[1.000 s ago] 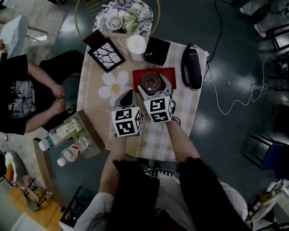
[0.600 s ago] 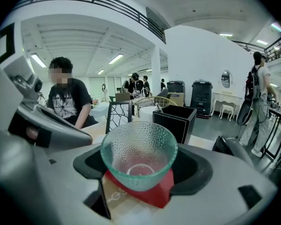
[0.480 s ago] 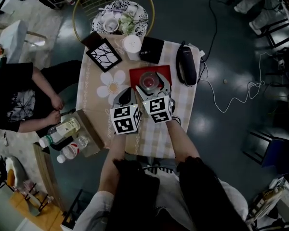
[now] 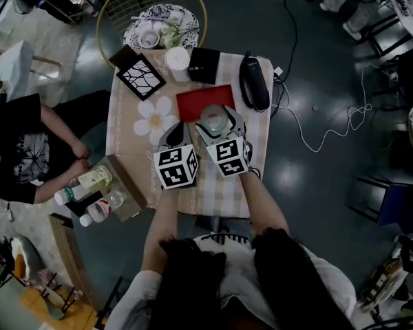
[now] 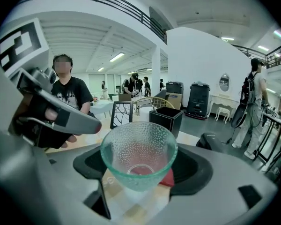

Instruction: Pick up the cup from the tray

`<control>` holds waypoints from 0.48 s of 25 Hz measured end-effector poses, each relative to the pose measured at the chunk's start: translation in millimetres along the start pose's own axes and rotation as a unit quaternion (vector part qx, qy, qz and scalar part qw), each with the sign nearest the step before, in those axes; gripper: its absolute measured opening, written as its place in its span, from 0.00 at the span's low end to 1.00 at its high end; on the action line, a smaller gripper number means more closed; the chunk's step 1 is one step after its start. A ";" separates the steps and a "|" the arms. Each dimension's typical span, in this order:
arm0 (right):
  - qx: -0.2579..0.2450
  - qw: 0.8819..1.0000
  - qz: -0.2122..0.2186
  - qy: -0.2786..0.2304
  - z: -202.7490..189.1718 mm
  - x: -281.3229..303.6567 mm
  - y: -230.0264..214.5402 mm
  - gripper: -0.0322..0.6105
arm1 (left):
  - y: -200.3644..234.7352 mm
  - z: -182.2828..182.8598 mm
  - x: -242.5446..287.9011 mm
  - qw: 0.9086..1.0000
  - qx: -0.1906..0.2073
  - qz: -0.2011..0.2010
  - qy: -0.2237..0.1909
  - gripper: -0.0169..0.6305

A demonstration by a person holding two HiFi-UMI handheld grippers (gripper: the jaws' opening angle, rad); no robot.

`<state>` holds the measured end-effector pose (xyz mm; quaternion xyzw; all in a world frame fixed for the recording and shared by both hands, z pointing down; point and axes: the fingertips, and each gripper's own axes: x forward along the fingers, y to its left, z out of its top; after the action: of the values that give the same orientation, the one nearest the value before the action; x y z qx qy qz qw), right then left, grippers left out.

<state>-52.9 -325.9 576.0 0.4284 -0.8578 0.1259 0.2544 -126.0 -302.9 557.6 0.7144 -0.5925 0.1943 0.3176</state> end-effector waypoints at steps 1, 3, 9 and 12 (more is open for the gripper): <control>0.000 1.000 -0.003 0.001 -2.0 -4.0 -0.9 0.67 | -2.1 -1.2 -1.6 1.000 0.003 -0.001 0.000 0.03; 0.004 1.000 -0.010 0.001 -6.7 -12.1 -3.3 0.67 | -6.7 -5.1 -5.2 1.000 0.010 -0.003 0.000 0.03; 0.013 1.000 -0.023 0.006 -23.0 -37.2 -2.7 0.67 | -21.7 -24.0 -16.1 1.000 0.015 -0.014 0.005 0.03; 0.016 0.999 -0.029 0.011 -33.0 -48.2 -0.6 0.67 | -30.5 -32.4 -21.1 1.000 0.022 -0.020 0.008 0.04</control>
<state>-17.3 -279.6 577.4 0.4558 -0.8401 0.1373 0.2601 -98.0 -262.6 560.4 0.7312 -0.5712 0.2065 0.3104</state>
